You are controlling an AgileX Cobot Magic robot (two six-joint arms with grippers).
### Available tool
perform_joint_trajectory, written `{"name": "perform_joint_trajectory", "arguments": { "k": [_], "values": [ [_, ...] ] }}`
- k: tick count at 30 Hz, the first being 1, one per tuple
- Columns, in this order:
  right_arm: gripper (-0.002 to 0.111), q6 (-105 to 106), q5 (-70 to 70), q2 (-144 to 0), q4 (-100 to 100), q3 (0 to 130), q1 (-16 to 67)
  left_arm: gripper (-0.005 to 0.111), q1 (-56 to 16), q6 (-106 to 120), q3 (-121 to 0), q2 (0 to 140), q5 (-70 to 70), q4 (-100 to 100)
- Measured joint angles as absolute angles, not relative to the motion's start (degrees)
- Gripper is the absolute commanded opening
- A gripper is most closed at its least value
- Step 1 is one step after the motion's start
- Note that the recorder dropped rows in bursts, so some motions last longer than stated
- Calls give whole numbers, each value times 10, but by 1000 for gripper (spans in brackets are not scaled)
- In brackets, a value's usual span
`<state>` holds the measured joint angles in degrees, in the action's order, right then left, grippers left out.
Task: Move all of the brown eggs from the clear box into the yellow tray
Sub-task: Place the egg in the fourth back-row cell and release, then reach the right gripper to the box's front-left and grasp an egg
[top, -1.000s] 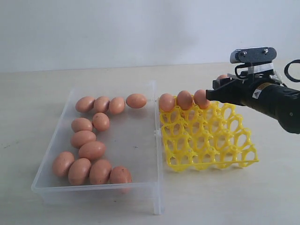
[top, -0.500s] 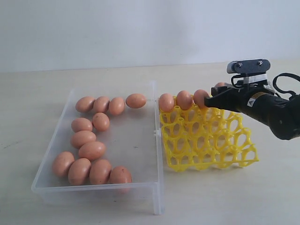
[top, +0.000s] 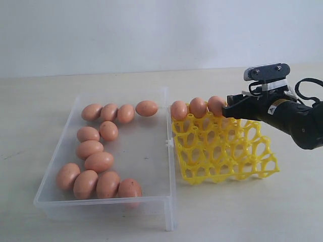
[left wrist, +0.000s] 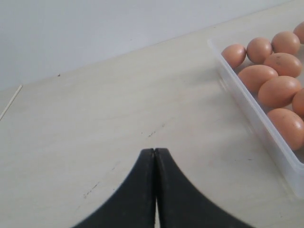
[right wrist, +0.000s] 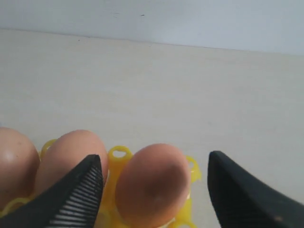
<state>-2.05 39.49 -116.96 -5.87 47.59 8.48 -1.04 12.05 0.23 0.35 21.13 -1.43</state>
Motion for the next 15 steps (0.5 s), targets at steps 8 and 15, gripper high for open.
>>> {"name": "perform_joint_trajectory", "arguments": {
  "k": [8, 15],
  "values": [
    [63, -44, 357, -1153, -59, 476, 85, 0, -10, 121, 2, 3, 211, -14],
    [61, -164, 199, -1017, -119, 486, 103, 0, -10, 121, 2, 3, 211, -14]
  ]
}}
